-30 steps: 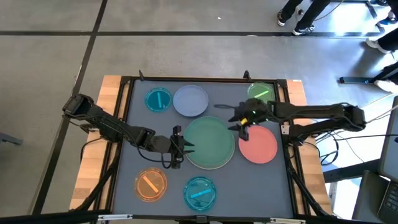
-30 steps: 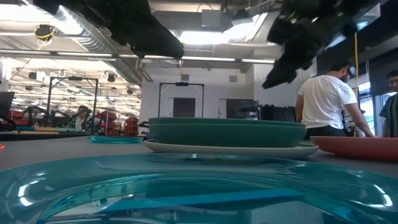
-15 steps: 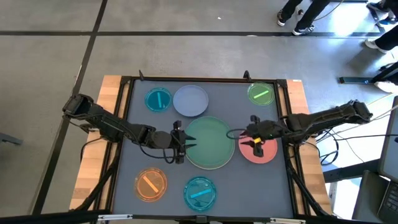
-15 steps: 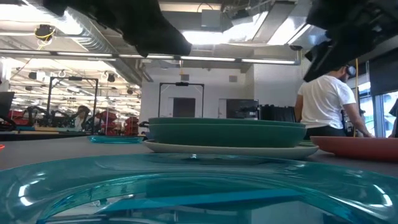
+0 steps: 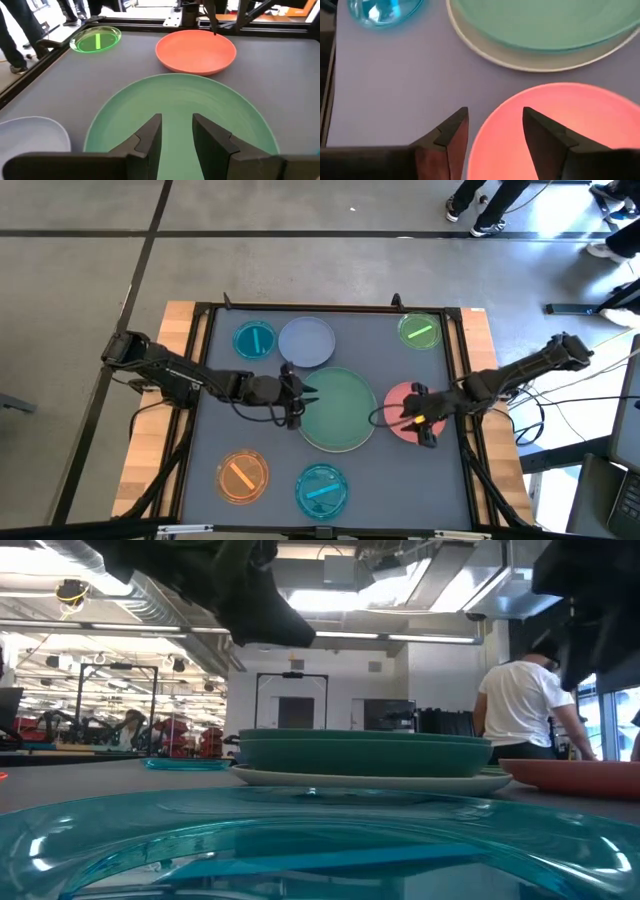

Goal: Stack plastic plates
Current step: Stack the orange plate on top of the green plate

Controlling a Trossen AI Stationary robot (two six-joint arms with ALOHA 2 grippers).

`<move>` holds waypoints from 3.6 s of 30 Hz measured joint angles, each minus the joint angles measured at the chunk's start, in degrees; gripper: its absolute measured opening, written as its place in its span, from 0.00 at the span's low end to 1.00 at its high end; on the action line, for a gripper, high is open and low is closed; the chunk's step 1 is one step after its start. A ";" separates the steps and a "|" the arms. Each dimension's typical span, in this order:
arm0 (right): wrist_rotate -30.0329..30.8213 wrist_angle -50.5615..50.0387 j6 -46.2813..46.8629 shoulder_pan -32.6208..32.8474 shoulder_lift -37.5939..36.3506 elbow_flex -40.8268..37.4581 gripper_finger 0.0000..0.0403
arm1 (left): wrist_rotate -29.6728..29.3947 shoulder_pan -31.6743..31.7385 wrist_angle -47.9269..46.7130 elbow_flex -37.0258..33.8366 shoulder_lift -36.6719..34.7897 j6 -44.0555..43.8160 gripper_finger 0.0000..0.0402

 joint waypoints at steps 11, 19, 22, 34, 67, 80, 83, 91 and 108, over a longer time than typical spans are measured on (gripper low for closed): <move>0.07 3.31 7.80 8.32 10.84 -0.02 0.43 | -0.06 -3.23 -0.15 0.00 0.00 -0.02 0.25; 0.46 2.48 9.00 8.16 17.16 -0.07 0.43 | -0.43 -3.54 -0.15 0.00 0.00 -0.15 0.25; 2.13 2.42 8.94 8.16 18.85 -0.07 0.43 | -0.41 -3.54 -0.15 0.00 0.00 -0.15 0.25; 3.38 1.65 6.98 8.16 25.22 0.02 0.43 | -0.43 -3.54 -0.17 0.00 0.00 -0.15 0.25; 20.66 -22.67 0.88 8.14 25.59 13.28 0.00 | -0.36 -3.54 -0.16 0.00 0.00 -0.16 0.25; 25.16 -8.14 -18.79 8.14 25.59 17.20 0.01 | -0.21 -3.54 -0.15 0.00 0.00 -0.17 0.25; 25.14 -3.09 -24.08 8.14 25.59 17.20 0.01 | -0.21 -3.54 -0.15 0.00 0.00 -0.15 0.25; 16.32 8.12 -32.55 4.42 27.47 17.22 0.01 | -0.31 -3.54 -0.12 0.00 0.00 -0.14 0.25; 7.16 18.88 -36.66 -5.15 37.29 17.22 0.01 | -4.75 -3.56 0.48 0.00 0.04 0.37 0.25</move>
